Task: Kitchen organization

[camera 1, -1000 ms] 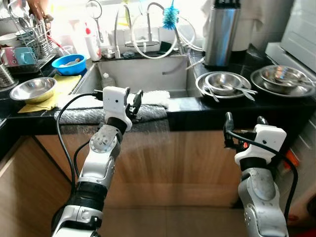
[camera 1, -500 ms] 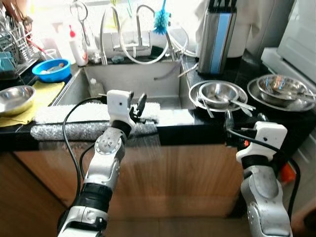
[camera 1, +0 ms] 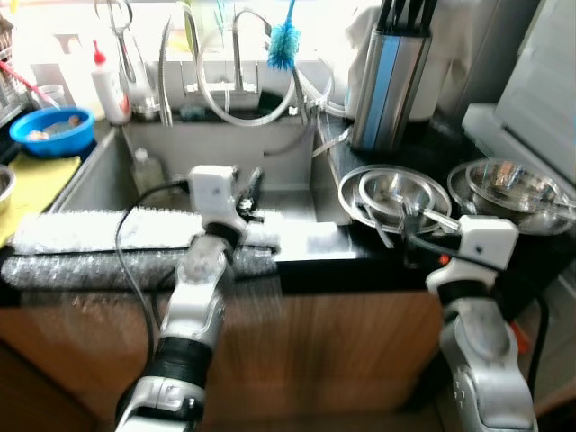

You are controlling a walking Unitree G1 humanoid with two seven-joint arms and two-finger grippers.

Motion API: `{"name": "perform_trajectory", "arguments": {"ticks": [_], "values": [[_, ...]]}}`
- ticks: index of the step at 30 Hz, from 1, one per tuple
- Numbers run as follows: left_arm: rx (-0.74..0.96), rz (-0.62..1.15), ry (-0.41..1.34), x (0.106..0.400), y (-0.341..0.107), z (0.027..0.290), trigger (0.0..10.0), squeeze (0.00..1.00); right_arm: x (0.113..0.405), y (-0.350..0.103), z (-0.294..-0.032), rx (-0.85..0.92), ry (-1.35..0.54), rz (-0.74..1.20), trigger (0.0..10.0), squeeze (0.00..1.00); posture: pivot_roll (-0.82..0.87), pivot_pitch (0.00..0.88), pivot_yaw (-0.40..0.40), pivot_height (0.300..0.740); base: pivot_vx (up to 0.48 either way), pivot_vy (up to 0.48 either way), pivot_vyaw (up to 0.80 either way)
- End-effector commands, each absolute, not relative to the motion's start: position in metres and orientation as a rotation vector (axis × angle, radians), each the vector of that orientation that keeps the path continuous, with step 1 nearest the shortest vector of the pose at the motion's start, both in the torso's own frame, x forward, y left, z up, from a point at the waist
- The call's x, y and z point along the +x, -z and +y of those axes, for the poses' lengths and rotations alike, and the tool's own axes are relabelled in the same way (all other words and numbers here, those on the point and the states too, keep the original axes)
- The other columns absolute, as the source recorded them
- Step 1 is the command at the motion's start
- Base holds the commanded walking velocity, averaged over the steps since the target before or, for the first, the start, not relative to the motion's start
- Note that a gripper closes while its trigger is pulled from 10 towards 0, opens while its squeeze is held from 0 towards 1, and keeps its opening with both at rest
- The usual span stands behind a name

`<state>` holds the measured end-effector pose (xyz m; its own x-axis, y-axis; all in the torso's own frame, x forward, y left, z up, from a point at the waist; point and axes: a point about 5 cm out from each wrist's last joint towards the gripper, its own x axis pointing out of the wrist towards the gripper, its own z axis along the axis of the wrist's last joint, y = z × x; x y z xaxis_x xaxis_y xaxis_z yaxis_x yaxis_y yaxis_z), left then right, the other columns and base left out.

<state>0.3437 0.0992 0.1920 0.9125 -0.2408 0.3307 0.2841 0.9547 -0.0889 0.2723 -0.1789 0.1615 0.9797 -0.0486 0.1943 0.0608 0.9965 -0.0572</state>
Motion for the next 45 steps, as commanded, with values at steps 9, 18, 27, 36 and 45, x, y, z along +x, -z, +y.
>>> {"name": "perform_trajectory", "arguments": {"ticks": [9, 18, 27, 36, 45], "values": [[-0.131, -0.363, 0.251, 0.344, -0.199, 0.110, 10.0, 0.00, 0.272, -0.169, -0.165, -0.036, 0.022, -0.228, 10.0, 0.00, -0.25, 0.000, -0.016, 0.740, 0.066, 0.000, 0.00], [-0.138, -0.371, 0.245, 0.345, -0.200, 0.112, 10.0, 0.00, 0.276, -0.179, -0.163, -0.035, 0.028, -0.259, 10.0, 0.00, -0.25, 0.000, -0.017, 0.740, 0.000, 0.000, 0.00], [-0.154, -0.376, 0.241, 0.345, -0.203, 0.111, 10.0, 0.00, 0.273, -0.207, -0.165, -0.042, 0.062, -0.351, 10.0, 0.00, -0.26, 0.000, -0.014, 0.740, 0.000, 0.000, 0.00], [-0.163, -0.348, 0.277, 0.342, -0.196, 0.106, 10.0, 0.00, 0.250, -0.226, -0.174, -0.165, 0.186, -0.427, 10.0, 0.00, -0.27, 0.000, -0.008, 0.740, 0.000, 0.000, 0.00], [-0.156, -0.331, 0.302, 0.341, -0.192, 0.103, 10.0, 0.00, 0.228, -0.213, -0.190, -0.080, 0.392, -0.361, 10.0, 0.00, -0.28, 0.000, 0.010, 0.740, 0.000, 0.000, 0.00]]}}
